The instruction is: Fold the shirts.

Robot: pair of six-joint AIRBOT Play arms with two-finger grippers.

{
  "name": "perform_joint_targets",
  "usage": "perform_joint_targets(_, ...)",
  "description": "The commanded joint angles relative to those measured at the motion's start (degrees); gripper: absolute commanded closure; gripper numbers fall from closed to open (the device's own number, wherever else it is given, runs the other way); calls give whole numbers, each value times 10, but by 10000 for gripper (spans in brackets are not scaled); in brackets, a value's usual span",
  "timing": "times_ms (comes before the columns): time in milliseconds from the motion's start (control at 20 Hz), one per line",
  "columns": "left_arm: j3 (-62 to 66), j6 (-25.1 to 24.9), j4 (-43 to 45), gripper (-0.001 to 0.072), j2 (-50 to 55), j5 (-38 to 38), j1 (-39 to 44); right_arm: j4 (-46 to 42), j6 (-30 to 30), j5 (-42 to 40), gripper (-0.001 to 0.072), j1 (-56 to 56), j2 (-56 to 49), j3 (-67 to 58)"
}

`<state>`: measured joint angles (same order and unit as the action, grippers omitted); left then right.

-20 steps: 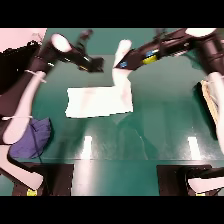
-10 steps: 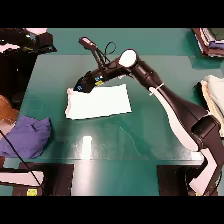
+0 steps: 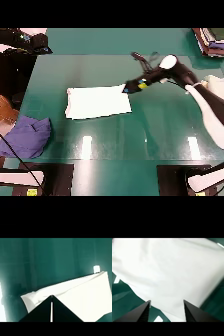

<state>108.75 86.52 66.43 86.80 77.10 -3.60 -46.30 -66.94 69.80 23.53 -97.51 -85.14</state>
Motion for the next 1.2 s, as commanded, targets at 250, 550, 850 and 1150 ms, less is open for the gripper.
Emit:
perform_joint_targets(250, 0, 0, 0, 680, 1, 0, -1, 109, -16, 9, 137, -85, -40, 110)
perform_joint_targets(550, 0, 0, -1, 680, 1, 4, -1, 177, -16, 10, 190, 32, -154, -27)
perform_joint_targets(850, 0, 0, -2, 680, 1, 27, 9, 154, 5, 8, 698, 76, -189, -127)
perform_joint_targets(1150, 0, -14, -3, 680, 1, 29, 101, 30, -42, 9, 698, -72, -75, -144)
